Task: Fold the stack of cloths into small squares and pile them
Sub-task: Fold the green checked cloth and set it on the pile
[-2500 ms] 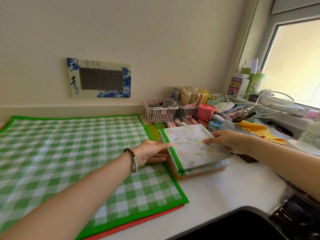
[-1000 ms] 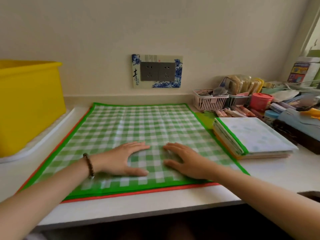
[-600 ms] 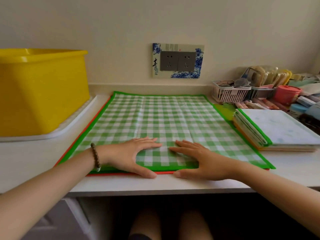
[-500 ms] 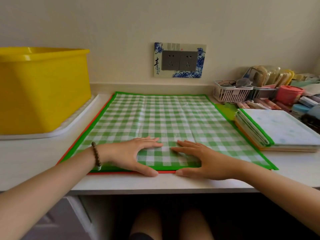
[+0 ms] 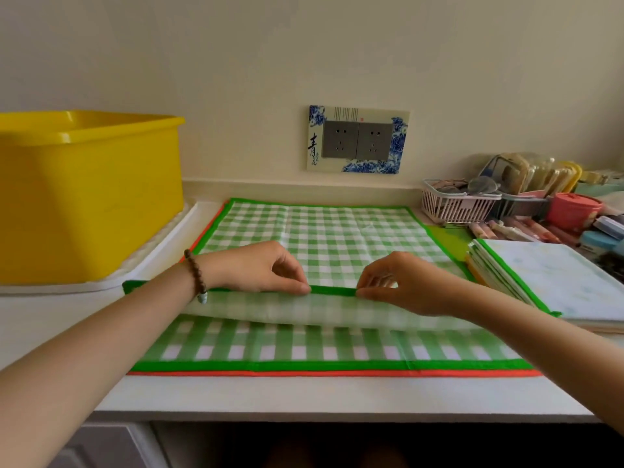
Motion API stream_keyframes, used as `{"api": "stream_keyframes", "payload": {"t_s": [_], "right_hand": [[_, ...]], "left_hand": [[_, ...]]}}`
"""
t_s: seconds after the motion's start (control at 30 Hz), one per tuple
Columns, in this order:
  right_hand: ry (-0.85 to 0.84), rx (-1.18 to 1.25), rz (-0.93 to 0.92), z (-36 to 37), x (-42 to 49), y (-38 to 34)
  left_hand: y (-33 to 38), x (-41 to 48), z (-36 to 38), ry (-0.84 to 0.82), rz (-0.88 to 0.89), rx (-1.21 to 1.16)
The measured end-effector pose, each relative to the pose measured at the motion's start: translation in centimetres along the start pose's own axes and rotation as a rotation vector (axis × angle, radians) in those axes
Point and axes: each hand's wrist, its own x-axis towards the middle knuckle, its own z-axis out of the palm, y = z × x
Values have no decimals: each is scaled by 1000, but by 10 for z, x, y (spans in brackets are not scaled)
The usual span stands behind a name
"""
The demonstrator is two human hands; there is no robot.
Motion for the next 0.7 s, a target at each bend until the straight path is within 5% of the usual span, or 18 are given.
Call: {"api": "stream_keyframes", "payload": {"t_s": [0.13, 0.4, 0.5, 0.7], "right_hand": [[231, -162, 10, -17, 30, 4], [459, -82, 120, -10, 90, 35], [508, -52, 133, -4, 108, 47], [515, -28, 184, 2, 139, 61]], "left_hand": [[2, 20, -25, 225, -13, 148], [-17, 56, -25, 604, -7, 409], [-27, 64, -17, 603, -2, 425], [-39, 64, -2, 304, -85, 414]]}}
